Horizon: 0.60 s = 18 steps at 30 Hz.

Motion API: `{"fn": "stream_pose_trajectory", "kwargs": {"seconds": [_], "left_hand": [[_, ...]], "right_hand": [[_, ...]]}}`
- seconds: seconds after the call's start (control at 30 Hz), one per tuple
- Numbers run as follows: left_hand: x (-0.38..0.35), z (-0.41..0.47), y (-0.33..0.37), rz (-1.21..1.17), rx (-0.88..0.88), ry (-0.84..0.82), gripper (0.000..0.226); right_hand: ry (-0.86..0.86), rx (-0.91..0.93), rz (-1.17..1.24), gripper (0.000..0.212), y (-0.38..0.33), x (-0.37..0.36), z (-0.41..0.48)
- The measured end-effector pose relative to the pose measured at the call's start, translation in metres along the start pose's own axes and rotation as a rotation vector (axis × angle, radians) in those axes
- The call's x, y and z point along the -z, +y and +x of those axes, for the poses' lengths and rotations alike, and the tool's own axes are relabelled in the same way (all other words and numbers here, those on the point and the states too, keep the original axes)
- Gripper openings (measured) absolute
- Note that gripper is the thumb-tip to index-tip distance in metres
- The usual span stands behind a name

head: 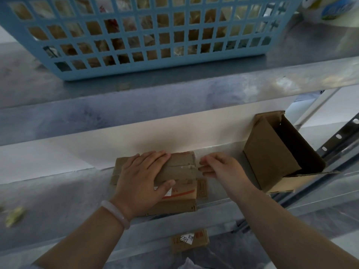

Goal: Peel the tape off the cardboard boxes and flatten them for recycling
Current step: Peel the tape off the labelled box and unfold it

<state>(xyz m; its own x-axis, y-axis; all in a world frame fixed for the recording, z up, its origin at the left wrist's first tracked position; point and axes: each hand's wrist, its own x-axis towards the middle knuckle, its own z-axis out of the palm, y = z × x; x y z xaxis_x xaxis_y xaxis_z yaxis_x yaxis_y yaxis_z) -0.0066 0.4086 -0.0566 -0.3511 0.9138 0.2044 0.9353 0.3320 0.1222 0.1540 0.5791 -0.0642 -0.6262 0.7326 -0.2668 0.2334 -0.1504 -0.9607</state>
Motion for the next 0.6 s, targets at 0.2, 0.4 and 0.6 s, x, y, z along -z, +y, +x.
{"fn": "stream_pose_trajectory", "kwargs": {"seconds": [0.2, 0.4, 0.6], "left_hand": [[0.01, -0.002, -0.011, -0.138, -0.088, 0.02, 0.067], [0.015, -0.002, -0.018, -0.189, -0.139, -0.007, 0.068], [0.013, -0.001, -0.019, -0.191, -0.153, -0.005, 0.068]], "right_hand": [[-0.273, 0.154, -0.286, 0.032, 0.004, -0.002, 0.009], [-0.176, 0.213, -0.364, 0.008, 0.012, 0.007, 0.015], [-0.173, 0.652, -0.817, 0.013, 0.011, 0.011, 0.019]]}}
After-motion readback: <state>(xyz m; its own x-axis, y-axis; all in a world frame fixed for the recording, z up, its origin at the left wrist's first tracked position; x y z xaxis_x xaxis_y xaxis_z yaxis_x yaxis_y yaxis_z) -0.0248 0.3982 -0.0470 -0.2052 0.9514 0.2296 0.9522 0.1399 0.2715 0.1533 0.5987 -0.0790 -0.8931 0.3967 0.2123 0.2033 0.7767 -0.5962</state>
